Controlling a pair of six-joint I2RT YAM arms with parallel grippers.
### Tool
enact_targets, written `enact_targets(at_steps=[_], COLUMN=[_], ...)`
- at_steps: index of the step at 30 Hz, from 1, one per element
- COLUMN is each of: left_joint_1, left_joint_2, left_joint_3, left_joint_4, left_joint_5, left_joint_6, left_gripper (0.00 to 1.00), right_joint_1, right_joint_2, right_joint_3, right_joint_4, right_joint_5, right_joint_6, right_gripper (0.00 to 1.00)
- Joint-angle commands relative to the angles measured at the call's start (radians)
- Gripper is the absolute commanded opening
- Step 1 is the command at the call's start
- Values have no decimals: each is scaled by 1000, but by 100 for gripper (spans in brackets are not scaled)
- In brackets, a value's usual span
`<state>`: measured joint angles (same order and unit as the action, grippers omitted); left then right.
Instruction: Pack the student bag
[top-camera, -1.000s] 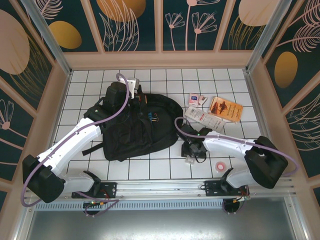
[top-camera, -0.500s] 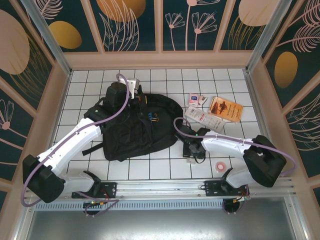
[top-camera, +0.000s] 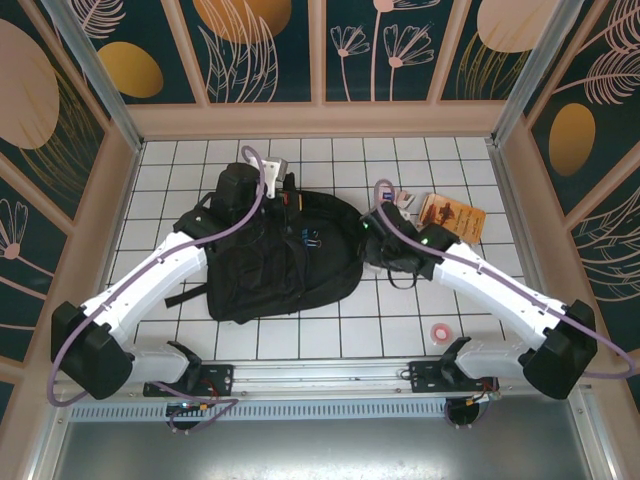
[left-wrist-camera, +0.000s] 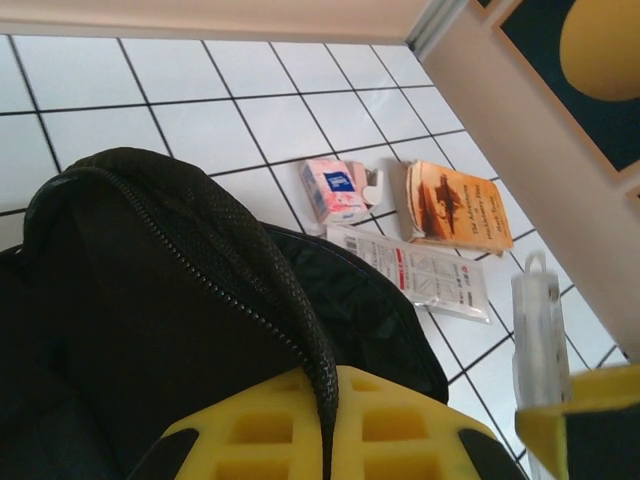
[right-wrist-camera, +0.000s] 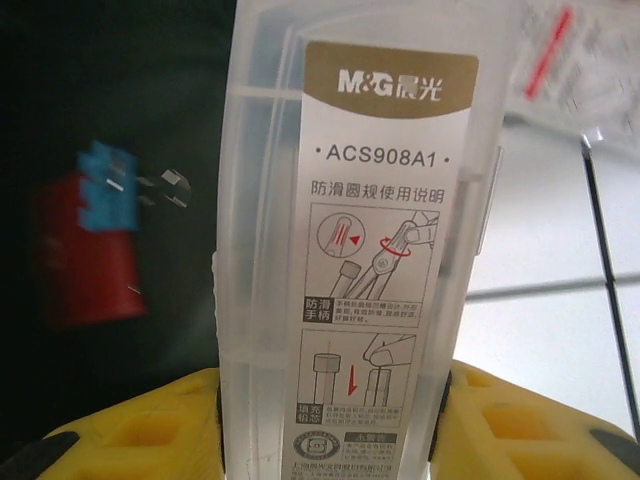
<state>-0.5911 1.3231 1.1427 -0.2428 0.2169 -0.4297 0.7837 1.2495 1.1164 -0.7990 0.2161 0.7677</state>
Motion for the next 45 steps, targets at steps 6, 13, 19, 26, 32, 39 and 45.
enact_targets(at_steps=[6,13,19,26,32,39,45], left_joint_1=[1,1,2,1,2,1,2], left_joint_2=[5,-7,12,15,3,31,46], left_joint_3=[102,193,219,233,221,158,84], left_joint_4=[60,-8,-22,-42,-61,-72,-38], left_joint_5=[154,162,155,132,84,-73,-179], left_joint_6=[-22,-30,-13,8,32,22,-25], left_gripper=[0,0,0,0,0,0,0], right_joint_1=[-31,-16,15,20,19,18,-1], right_joint_2=[250,331,383,380,315,109,-38], right_joint_3=[152,123,95,105,117,65,9], right_joint_4=[196,404,550,546,468,315,-4], right_joint_5=[-122,-289,-444,-439,-364,-208,35], right_joint_6=[-107,-67,-16,-14,-56,-84,90], right_gripper=[39,42,51,89,86,83,83])
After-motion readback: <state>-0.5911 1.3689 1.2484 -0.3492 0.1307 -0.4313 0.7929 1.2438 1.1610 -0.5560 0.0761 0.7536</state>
